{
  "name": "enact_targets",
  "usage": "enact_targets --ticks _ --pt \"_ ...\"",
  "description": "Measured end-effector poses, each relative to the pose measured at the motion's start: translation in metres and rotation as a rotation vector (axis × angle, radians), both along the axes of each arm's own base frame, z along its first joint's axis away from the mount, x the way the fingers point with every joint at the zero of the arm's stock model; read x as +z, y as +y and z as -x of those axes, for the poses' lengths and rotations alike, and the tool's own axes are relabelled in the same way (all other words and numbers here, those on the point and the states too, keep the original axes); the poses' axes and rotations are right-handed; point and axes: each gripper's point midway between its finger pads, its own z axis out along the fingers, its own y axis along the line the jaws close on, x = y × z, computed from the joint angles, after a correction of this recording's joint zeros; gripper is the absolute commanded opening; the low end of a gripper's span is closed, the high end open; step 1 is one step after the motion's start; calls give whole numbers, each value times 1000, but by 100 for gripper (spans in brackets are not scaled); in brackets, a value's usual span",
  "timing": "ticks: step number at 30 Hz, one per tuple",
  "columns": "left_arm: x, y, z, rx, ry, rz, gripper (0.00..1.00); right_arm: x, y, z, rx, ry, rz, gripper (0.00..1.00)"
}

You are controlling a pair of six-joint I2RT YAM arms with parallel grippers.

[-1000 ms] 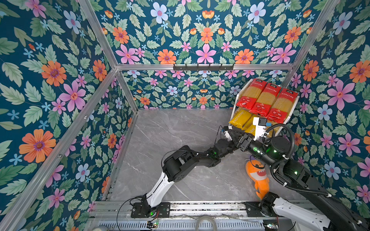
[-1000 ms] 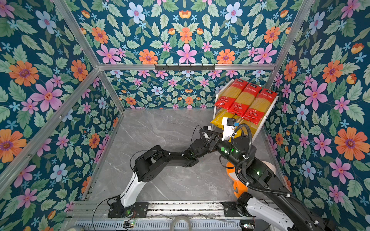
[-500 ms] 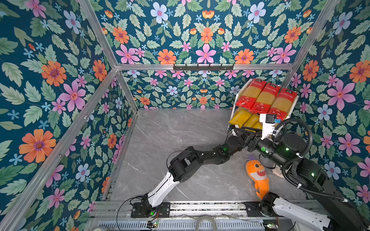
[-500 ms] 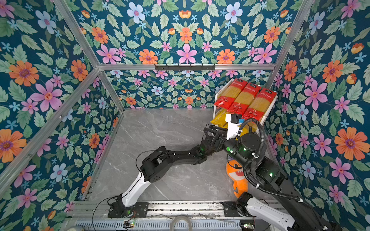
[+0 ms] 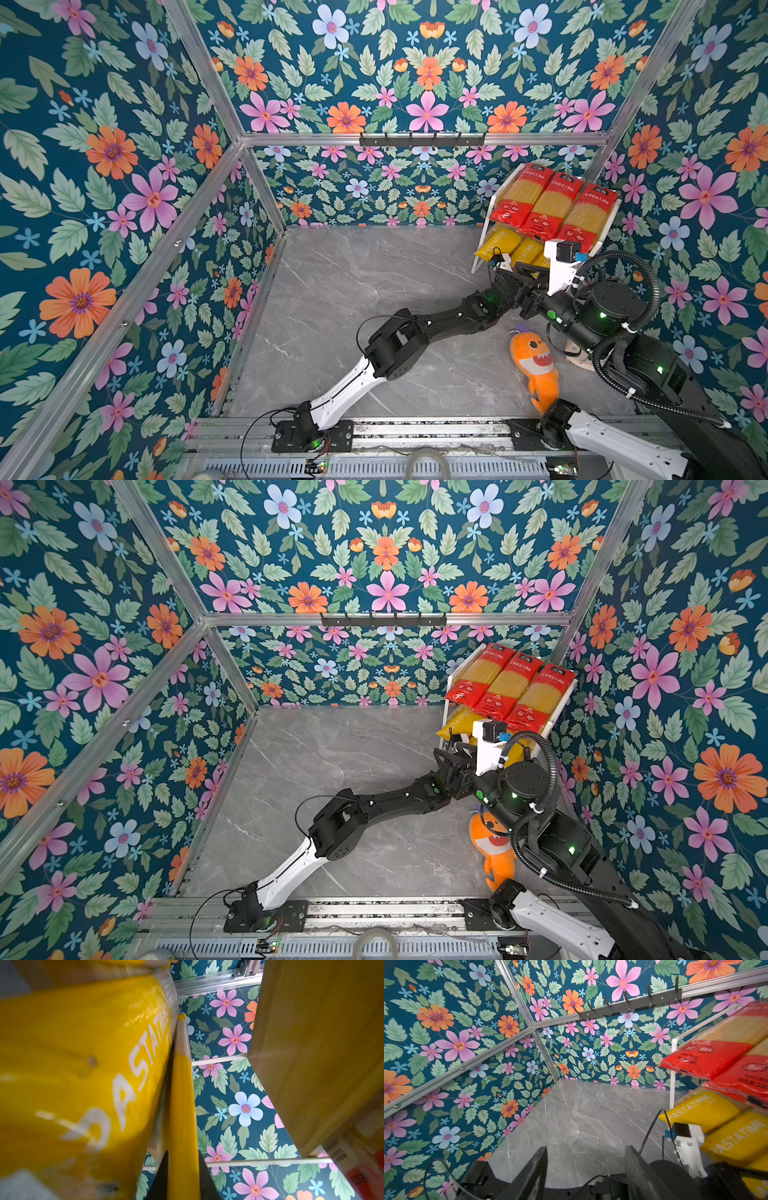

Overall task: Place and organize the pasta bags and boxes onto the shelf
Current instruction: 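Push the spaghetti pack onto the lower tier beside the other yellow packs with both grippers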

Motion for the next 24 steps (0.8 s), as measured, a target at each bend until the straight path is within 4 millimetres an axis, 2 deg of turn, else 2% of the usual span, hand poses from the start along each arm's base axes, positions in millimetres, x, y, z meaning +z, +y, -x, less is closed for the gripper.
enact_targets --ticks 4,10,12,17,21,24 --pt "1 -8 0 3 21 16 25 -5 -5 -2 -24 -13 31 60" --pt "2 -11 -2 0 34 51 57 -9 -15 -3 -69 -30 65 60" --pt "5 -7 0 0 37 53 62 -10 -16 -4 -77 -36 74 60" --pt "1 5 6 -9 44 28 65 -13 -17 -6 -84 -33 88 61" --pt "-11 19 23 -34 71 2 64 -16 -16 -8 -86 -27 95 61" --pt "-23 29 34 -42 95 -31 58 -20 -13 -12 -87 -17 104 61"
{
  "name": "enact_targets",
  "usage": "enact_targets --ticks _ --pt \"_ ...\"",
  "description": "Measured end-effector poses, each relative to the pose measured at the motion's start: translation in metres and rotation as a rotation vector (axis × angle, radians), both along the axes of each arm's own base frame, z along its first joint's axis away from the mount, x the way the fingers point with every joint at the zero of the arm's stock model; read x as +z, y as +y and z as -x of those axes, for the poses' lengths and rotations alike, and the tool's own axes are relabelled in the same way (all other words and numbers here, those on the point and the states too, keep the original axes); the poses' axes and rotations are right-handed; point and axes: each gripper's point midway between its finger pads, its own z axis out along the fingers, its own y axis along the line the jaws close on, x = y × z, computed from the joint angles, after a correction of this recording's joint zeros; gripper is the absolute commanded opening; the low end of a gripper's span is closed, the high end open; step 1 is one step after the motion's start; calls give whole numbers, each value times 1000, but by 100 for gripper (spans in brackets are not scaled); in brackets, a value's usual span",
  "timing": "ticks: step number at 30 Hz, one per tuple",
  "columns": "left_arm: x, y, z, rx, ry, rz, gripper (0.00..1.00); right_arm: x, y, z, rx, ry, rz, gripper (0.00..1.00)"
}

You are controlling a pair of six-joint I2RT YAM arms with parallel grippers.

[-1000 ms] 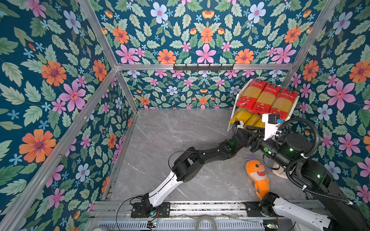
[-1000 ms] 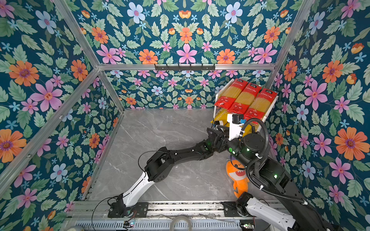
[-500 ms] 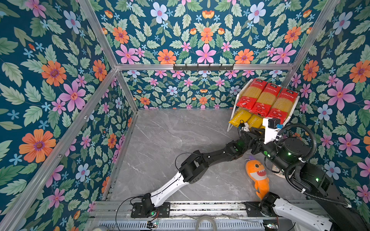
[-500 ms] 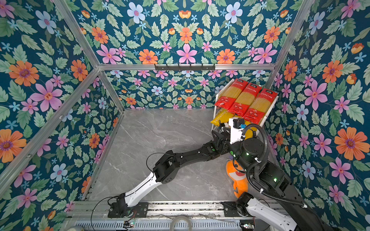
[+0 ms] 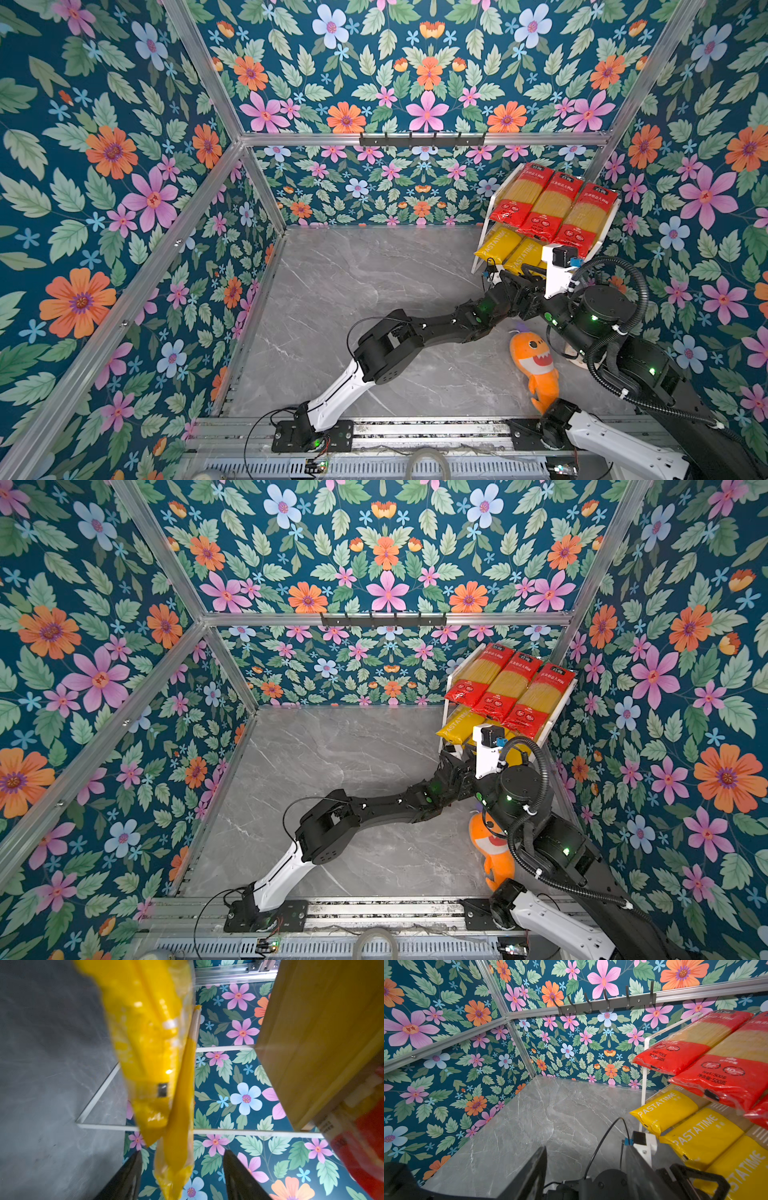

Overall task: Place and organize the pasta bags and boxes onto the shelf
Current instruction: 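Push the spaghetti pack onto the lower tier beside the other yellow packs with both grippers, then open both grippers and withdraw them from the shelf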

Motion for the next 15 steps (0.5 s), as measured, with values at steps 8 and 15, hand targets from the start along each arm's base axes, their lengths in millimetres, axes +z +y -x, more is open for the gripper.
enact_targets --ticks 8,15 --pt "5 -8 19 -54 -8 52 19 -9 3 -8 -12 21 17 61" --pt "5 -24 4 -81 -8 100 15 -11 -2 -13 -34 25 13 61"
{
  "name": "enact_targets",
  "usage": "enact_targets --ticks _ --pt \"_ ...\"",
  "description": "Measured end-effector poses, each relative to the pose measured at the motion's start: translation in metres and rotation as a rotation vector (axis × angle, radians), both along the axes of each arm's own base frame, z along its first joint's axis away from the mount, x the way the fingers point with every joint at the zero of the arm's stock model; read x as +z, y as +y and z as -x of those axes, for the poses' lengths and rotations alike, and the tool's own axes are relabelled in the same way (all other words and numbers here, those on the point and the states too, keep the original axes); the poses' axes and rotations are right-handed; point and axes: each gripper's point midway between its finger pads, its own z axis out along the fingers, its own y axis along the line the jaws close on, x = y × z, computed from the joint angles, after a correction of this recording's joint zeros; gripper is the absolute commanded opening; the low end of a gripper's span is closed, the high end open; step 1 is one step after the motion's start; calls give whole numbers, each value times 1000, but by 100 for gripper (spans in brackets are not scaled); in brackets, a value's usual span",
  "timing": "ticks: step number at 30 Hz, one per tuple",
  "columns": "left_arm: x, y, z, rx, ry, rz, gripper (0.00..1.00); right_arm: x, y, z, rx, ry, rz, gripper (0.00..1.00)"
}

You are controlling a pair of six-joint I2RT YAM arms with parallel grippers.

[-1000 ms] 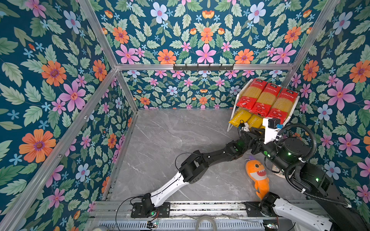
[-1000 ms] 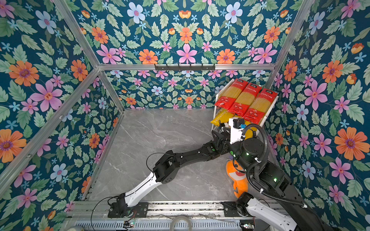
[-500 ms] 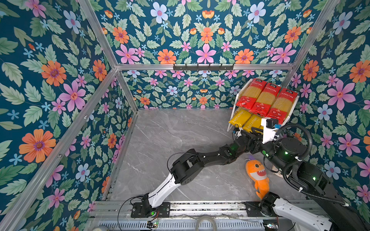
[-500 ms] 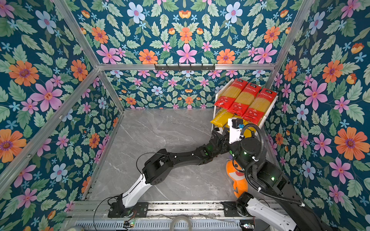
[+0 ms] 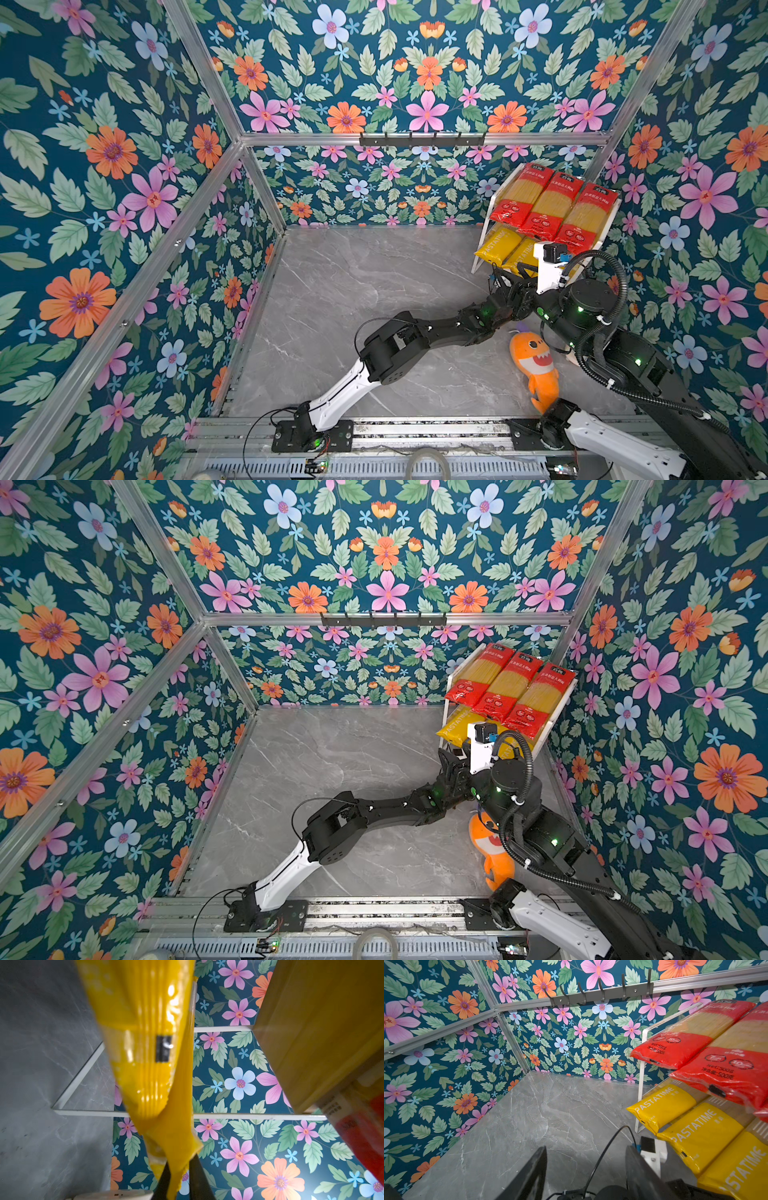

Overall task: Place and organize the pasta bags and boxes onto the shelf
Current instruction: 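Open both grippers and withdraw them from the shelf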

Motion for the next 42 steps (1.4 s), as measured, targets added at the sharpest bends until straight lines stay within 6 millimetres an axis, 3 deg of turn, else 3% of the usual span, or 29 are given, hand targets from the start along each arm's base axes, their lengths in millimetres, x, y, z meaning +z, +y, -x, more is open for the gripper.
enact_targets --ticks 3,9,15,18,21,26,30,34,36,40,42 --pt "0 1 -7 -5 -4 4 16 -4 1 -3 4 14 -4 61" --pt "5 21 -8 -1 -53 -46 39 -15 5 -8 6 47 -4 61" --pt "12 73 24 -23 -151 -138 49 -34 17 -15 31 114 9 60" --pt "1 115 38 2 -201 -242 52 -47 19 -16 29 153 2 58" --pt "-6 163 40 72 -256 -346 55 -76 22 -16 29 224 9 57" --pt "-30 249 37 200 -320 -551 59 -143 22 -11 3 385 11 55" --pt "-20 308 34 323 -430 -693 62 -199 15 -4 -48 507 40 55" --pt "-22 372 35 419 -572 -909 72 -244 -10 3 -143 553 105 58" --pt "-18 405 30 481 -630 -1035 74 -256 -25 2 -186 543 134 59" --pt "6 486 8 688 -677 -1267 78 -260 -65 -13 -312 487 152 60" --pt "1 527 1 774 -653 -1389 80 -262 -83 -19 -363 461 155 61"
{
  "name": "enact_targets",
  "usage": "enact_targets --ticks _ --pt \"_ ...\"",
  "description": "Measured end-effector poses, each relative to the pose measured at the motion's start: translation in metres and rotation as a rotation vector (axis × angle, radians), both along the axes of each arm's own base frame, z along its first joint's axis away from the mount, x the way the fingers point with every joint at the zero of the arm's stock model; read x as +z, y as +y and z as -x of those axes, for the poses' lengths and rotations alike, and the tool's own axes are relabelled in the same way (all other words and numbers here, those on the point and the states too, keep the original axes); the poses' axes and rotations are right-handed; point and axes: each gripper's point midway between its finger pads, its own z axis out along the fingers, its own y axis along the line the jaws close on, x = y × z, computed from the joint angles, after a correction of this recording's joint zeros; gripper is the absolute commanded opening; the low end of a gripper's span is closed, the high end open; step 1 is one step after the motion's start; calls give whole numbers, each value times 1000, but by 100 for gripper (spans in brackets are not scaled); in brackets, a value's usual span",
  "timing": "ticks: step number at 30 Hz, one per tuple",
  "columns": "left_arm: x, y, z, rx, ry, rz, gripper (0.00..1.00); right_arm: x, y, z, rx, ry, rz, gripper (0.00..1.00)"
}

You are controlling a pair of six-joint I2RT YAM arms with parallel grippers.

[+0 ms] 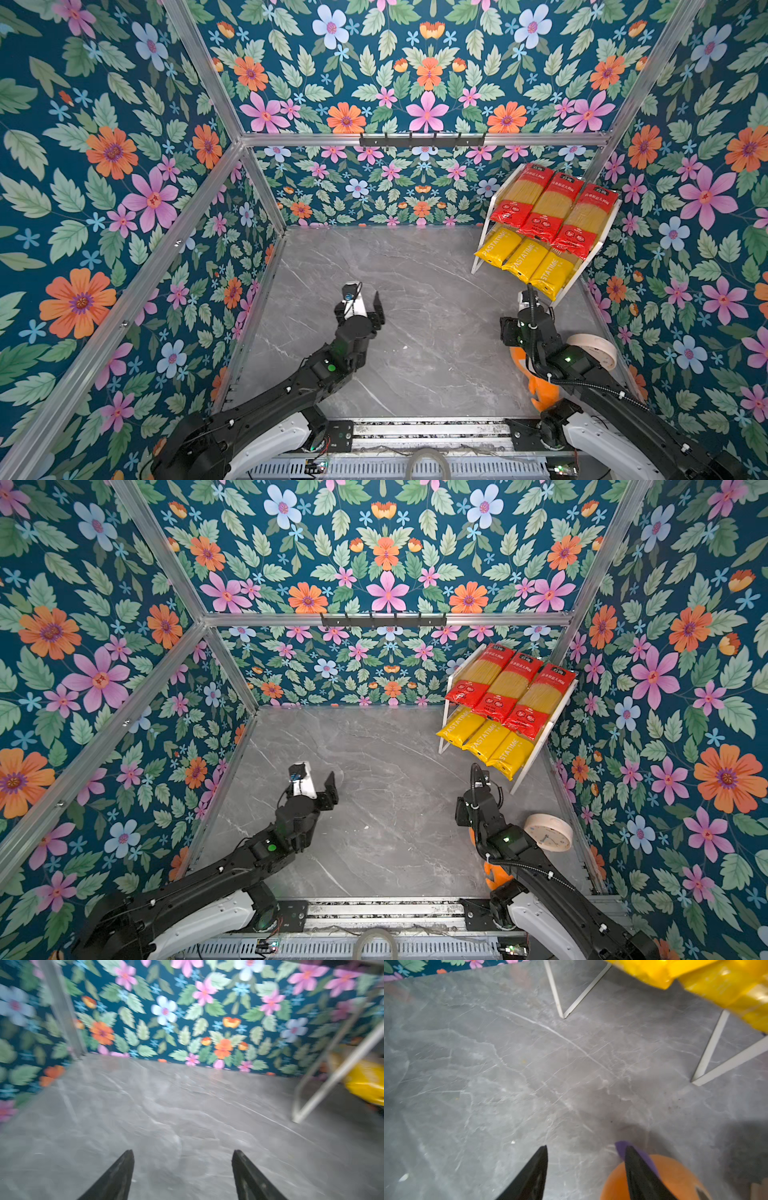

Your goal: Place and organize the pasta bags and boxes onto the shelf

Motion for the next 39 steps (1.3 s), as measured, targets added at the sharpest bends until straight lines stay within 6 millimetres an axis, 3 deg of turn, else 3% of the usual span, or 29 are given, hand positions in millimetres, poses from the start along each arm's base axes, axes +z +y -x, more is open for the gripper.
enact_targets --ticks 2,7,10,14,17,23,30,39 --pt "-14 35 -2 101 17 -93 81 -3 -19 -3 -49 -17 21 60" --pt "-48 93 -1 271 69 -241 83 3 -45 -11 -93 -84 71 60" --pt "-67 119 -4 337 108 -283 83 -4 -60 -17 -141 -116 80 59" --pt "-90 141 -13 360 137 -282 84 -29 -65 -22 -142 -136 101 59" --pt "-95 148 -28 354 130 -251 85 -35 -69 -33 -152 -175 120 59" --pt "-88 135 -55 265 64 -218 85 -33 -80 -59 -166 -236 128 59" --pt "-93 129 -65 211 14 -215 85 -20 -83 -75 -123 -303 89 58" --pt "-85 131 -75 207 -25 -197 85 -36 -72 -93 -37 -353 50 60"
